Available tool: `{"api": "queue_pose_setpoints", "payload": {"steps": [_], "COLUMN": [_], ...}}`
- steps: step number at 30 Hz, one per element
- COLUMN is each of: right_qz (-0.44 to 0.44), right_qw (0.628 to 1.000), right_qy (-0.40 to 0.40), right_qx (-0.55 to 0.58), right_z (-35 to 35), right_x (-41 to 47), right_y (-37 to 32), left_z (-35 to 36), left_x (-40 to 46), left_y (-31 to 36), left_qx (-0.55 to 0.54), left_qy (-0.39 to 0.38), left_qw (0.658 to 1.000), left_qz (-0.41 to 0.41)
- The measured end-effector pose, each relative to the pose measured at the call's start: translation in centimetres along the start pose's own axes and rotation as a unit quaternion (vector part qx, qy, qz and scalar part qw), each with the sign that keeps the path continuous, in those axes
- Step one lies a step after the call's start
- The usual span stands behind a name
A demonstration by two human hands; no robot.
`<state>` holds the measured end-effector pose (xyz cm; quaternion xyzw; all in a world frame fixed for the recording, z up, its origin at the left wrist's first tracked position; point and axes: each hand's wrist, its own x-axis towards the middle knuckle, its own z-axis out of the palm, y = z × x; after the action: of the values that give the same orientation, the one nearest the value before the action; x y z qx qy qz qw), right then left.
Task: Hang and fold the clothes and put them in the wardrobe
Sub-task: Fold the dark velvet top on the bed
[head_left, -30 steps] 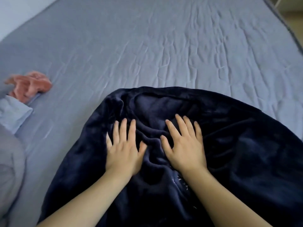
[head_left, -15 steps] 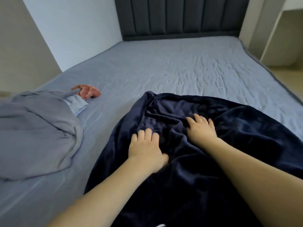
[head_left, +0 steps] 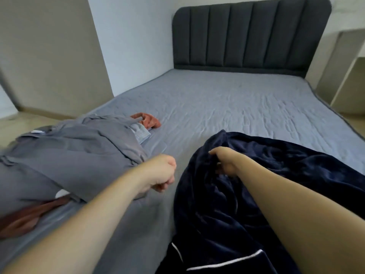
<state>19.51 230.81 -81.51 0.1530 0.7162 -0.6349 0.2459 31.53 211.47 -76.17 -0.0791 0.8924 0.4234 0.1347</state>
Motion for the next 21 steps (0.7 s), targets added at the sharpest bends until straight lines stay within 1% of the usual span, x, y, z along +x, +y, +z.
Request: {"api": "queue_pose_setpoints", "payload": {"steps": [1, 2, 3, 5, 6, 7, 8, 9, 10, 11, 13, 14, 15, 16, 17, 18, 19, 20, 21], "right_qz": [0.029, 0.060, 0.089, 0.111, 0.108, 0.105, 0.099, 0.094, 0.086, 0.077, 0.056, 0.042, 0.021, -0.007, -0.034, -0.056, -0.070, -0.077, -0.083], "right_qw": [0.999, 0.998, 0.993, 0.975, 0.971, 0.972, 0.975, 0.978, 0.979, 0.981, 0.990, 0.995, 0.998, 0.997, 0.995, 0.994, 0.993, 0.988, 0.974], "right_qy": [-0.016, -0.027, -0.031, -0.019, -0.009, 0.000, 0.010, 0.014, 0.019, 0.025, 0.013, -0.015, -0.053, -0.081, -0.097, -0.096, -0.082, -0.055, -0.018], "right_qx": [0.008, -0.016, -0.071, -0.191, -0.213, -0.210, -0.199, -0.188, -0.182, -0.174, -0.128, -0.086, -0.038, 0.000, 0.017, 0.005, -0.042, -0.119, -0.210], "right_z": [0.6, 1.2, 1.9, 3.4, 4.0, 4.4, 4.8, 4.9, 5.0, 5.2, 5.5, 5.7, 5.9, 5.9, 5.8, 5.8, 5.6, 5.4, 4.9], "right_x": [0.5, 0.8, 1.1, 1.5, 1.8, 2.1, 2.1, 2.3, 2.4, 2.7, 3.1, 3.4, 3.8, 4.3, 4.8, 5.3, 5.8, 6.2, 6.7], "right_y": [-0.9, -1.7, -2.3, -3.2, -3.7, -4.3, -5.0, -5.8, -6.5, -7.3, -8.8, -9.7, -10.5, -11.2, -11.7, -12.1, -12.1, -12.0, -11.5], "left_z": [-2.3, -3.7, -4.0, -1.3, 1.4, 4.3, 6.8, 8.2, 8.4, 7.4, 2.3, -1.2, -4.9, -8.8, -12.5, -15.7, -18.0, -19.0, -18.5], "left_x": [0.5, 0.8, 0.7, 0.2, -0.3, -0.9, -1.5, -1.7, -1.7, -1.3, -0.2, 0.6, 1.7, 3.2, 4.5, 5.7, 6.9, 8.3, 9.4], "left_y": [0.0, 0.2, 0.7, 1.2, 1.0, 0.7, 0.0, -0.8, -1.4, -1.9, -2.4, -2.5, -2.8, -3.0, -3.1, -3.0, -2.8, -2.3, -1.5], "left_qx": [-0.011, -0.020, -0.013, 0.031, 0.055, 0.098, 0.149, 0.191, 0.192, 0.156, 0.055, 0.034, 0.050, 0.098, 0.187, 0.303, 0.406, 0.455, 0.458], "left_qy": [-0.017, -0.057, -0.108, -0.228, -0.285, -0.312, -0.301, -0.256, -0.228, -0.233, -0.258, -0.236, -0.189, -0.134, -0.078, -0.020, 0.040, 0.092, 0.142], "left_qw": [1.000, 0.998, 0.992, 0.966, 0.948, 0.936, 0.937, 0.946, 0.954, 0.959, 0.962, 0.967, 0.975, 0.979, 0.968, 0.937, 0.888, 0.849, 0.837], "left_qz": [-0.008, -0.027, -0.059, -0.115, -0.133, -0.130, -0.102, -0.058, -0.034, -0.031, -0.066, -0.088, -0.102, -0.120, -0.146, -0.175, -0.212, -0.255, -0.263]}}
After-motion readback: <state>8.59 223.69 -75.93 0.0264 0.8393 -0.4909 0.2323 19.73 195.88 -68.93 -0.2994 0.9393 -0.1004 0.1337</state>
